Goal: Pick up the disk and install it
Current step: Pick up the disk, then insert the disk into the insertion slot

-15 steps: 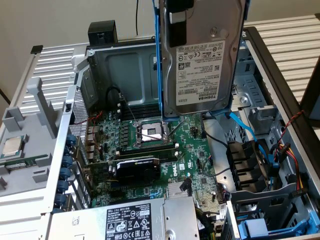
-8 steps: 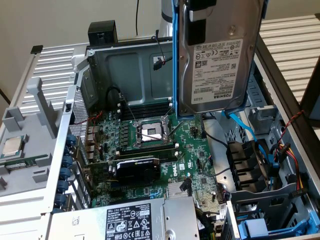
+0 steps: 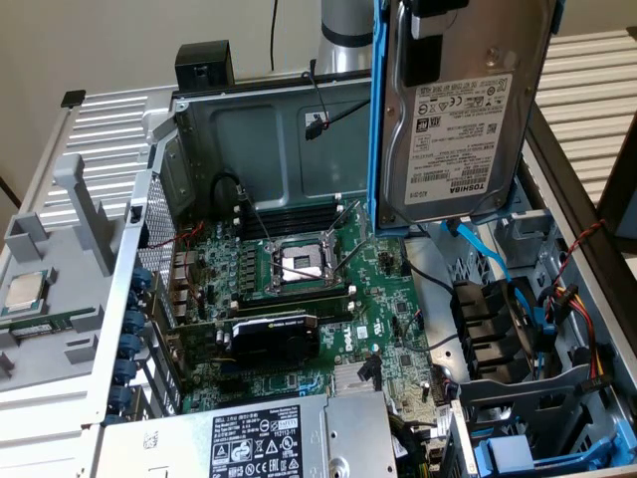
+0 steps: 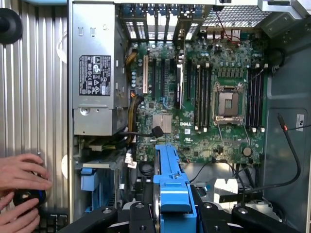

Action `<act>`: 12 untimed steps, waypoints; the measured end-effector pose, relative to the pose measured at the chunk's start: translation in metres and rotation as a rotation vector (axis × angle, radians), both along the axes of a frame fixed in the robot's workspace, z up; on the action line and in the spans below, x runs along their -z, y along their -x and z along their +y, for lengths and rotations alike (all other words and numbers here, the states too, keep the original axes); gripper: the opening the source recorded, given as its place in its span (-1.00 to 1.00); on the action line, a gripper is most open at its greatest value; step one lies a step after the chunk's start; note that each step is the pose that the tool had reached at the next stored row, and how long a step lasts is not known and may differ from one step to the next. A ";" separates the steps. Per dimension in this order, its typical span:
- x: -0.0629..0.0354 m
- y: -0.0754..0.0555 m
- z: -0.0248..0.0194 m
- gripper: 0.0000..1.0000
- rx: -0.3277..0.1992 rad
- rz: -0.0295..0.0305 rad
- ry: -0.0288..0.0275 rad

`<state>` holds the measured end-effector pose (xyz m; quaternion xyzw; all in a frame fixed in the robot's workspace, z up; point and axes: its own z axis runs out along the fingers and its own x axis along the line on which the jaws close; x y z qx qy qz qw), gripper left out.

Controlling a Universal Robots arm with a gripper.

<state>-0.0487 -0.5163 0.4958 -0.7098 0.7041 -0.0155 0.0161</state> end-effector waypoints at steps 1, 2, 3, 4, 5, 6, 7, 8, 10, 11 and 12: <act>0.0000 0.000 0.0000 -0.25 0.000 0.0000 0.0000; 0.0000 0.000 0.0000 -0.25 0.000 0.0000 0.0000; 0.0000 0.000 0.0000 -0.25 0.000 0.0000 0.0000; 0.0000 0.000 0.0000 -0.25 0.000 0.0000 0.0000; 0.0000 0.000 0.0000 -0.25 0.000 0.0000 0.0000; 0.0000 0.000 0.0000 -0.25 0.000 0.0000 0.0000; 0.0000 0.000 0.0000 -0.25 0.000 0.0000 0.0000; 0.0000 0.000 0.0000 -0.25 0.000 0.0000 0.0000; 0.0000 0.000 0.0000 -0.25 0.000 0.0000 0.0000; 0.0000 0.000 0.0000 -0.25 0.000 0.0000 0.0000; -0.0001 0.000 -0.0008 -0.25 0.000 0.0000 0.0000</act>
